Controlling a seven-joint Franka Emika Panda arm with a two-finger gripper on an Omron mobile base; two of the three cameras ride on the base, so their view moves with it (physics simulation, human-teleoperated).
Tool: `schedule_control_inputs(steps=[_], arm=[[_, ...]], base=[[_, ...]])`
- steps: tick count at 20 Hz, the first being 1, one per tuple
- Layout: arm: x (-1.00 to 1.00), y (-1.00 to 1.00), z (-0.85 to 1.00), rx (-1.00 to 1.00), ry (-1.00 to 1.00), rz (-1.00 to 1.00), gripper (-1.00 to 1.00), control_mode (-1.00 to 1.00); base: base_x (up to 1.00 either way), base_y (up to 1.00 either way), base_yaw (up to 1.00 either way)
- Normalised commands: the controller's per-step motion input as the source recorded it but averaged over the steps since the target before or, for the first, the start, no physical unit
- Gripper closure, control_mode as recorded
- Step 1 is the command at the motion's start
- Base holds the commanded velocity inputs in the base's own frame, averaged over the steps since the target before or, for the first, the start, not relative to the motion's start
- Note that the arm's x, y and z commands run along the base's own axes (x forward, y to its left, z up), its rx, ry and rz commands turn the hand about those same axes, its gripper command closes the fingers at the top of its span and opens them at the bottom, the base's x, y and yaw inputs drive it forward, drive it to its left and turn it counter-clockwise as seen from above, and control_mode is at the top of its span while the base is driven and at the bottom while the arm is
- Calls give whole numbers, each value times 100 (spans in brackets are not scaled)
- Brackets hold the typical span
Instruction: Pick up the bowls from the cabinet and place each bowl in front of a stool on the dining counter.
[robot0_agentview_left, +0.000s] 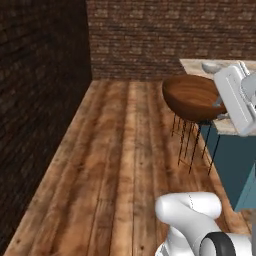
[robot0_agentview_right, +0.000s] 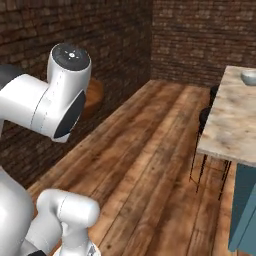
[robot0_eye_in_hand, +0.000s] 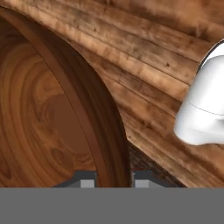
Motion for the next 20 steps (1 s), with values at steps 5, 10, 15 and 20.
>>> schedule_control_inputs(steps=[5,10,15,20], arm=[[0,0,0,0,0,0,100,100],[0,0,0,0,0,0,100,100],[0,0,0,0,0,0,100,100],[0,0,0,0,0,0,100,100]], base=[[19,85,-69],[14,81,-71],[9,77,-73],[9,70,-73]])
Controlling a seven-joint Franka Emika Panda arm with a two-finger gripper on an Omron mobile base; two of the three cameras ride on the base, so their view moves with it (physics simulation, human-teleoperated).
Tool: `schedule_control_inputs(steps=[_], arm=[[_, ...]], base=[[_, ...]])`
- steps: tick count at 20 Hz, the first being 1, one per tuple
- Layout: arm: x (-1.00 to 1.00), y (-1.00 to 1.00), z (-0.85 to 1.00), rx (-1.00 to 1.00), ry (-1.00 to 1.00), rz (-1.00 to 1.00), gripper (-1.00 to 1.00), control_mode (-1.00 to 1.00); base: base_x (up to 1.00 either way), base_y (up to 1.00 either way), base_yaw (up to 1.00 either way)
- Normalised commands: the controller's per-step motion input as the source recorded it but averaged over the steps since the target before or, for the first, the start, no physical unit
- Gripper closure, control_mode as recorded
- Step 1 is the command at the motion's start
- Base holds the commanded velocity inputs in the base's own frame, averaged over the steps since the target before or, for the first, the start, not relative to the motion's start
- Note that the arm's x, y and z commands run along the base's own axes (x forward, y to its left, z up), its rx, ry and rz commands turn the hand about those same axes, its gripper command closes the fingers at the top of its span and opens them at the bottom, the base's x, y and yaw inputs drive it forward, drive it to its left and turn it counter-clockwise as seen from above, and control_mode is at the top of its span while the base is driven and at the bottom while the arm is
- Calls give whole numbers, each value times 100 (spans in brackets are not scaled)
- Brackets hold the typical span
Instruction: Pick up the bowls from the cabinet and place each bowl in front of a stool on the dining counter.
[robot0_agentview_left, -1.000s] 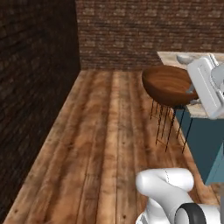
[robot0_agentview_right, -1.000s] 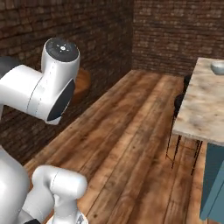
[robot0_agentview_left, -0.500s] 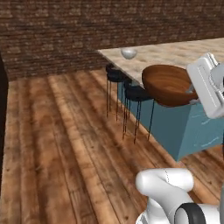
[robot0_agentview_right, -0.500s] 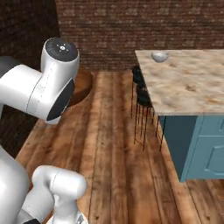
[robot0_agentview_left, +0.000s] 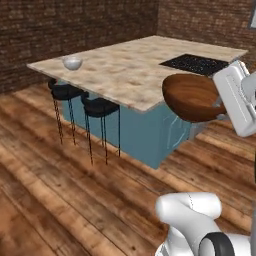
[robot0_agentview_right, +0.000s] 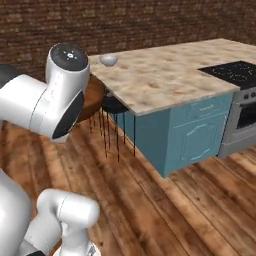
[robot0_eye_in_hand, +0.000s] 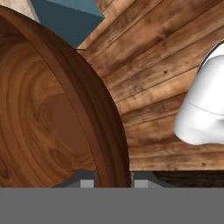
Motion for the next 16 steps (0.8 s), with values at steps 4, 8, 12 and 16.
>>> schedule_control_inputs(steps=[4,8,12,16], arm=[[0,0,0,0,0,0,100,100],[0,0,0,0,0,0,100,100],[0,0,0,0,0,0,100,100],[0,0,0,0,0,0,100,100]], base=[[15,72,-69],[4,72,-73],[3,68,-73],[21,71,-62]])
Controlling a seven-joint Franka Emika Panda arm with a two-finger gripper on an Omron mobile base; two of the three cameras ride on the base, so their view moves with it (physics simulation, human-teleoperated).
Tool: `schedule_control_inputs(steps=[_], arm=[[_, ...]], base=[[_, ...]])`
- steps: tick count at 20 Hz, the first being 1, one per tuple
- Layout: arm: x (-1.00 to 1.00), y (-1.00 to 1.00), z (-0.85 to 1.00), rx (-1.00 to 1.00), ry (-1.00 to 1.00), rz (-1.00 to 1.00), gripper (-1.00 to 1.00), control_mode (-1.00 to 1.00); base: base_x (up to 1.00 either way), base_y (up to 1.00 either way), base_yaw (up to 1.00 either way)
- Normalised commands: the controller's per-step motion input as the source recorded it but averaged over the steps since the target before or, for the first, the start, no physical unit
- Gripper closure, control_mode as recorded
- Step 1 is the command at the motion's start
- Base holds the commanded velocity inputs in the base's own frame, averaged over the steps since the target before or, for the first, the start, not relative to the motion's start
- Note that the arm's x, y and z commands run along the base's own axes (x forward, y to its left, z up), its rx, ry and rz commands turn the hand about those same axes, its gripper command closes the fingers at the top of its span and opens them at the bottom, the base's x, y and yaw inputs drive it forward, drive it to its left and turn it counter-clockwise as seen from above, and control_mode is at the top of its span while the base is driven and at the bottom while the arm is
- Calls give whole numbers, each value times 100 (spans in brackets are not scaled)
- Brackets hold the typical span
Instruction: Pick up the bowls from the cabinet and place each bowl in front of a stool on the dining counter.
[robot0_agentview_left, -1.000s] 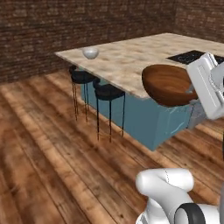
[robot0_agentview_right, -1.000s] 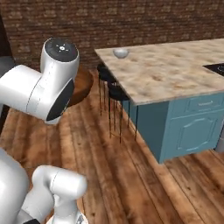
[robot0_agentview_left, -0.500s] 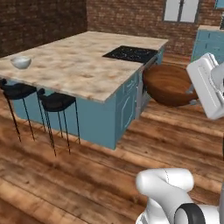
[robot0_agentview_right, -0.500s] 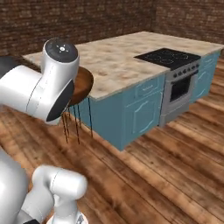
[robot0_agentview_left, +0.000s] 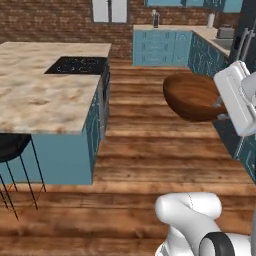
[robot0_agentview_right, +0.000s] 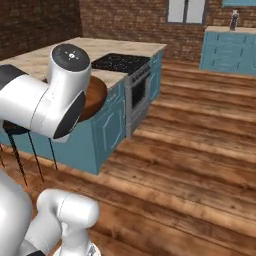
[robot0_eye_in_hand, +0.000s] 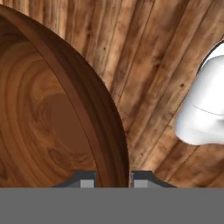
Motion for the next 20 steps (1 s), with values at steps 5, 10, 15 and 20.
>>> schedule_control_inputs(steps=[5,10,15,20], arm=[[0,0,0,0,0,0,100,100],[0,0,0,0,0,0,100,100],[0,0,0,0,0,0,100,100],[0,0,0,0,0,0,100,100]], base=[[20,73,-57],[31,71,-57],[27,99,-28],[0,100,-4]])
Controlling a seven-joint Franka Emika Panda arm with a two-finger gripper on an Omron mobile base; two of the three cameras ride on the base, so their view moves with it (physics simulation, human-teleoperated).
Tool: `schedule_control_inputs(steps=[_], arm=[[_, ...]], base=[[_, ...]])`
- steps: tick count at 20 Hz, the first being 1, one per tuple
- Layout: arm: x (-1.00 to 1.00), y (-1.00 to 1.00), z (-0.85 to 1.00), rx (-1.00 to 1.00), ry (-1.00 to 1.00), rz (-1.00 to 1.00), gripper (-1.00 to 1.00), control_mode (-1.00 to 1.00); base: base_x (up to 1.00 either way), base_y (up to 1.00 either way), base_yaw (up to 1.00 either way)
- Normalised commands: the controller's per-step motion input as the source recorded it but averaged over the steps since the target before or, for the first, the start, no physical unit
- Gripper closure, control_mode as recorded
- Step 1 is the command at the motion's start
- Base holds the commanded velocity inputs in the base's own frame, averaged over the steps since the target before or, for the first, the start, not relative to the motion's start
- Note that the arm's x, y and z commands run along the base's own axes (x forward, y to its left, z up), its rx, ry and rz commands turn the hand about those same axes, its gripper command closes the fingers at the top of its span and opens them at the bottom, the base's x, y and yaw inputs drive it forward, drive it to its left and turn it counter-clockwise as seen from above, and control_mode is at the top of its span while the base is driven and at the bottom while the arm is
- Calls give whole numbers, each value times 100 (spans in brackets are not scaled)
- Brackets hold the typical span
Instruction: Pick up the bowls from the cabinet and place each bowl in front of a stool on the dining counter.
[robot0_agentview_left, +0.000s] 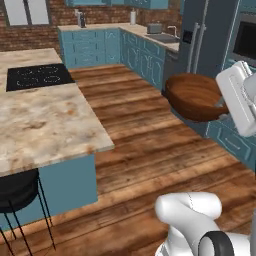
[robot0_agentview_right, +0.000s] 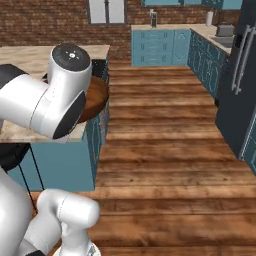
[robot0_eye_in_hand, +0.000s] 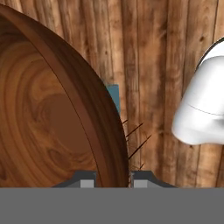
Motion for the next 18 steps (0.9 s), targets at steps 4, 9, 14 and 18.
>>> schedule_control_inputs(steps=[4,9,14,18], arm=[[0,0,0,0,0,0,100,100],[0,0,0,0,0,0,100,100],[0,0,0,0,0,0,100,100],[0,0,0,0,0,0,100,100]], base=[[0,100,2],[11,100,2],[0,100,14],[-4,82,11]])
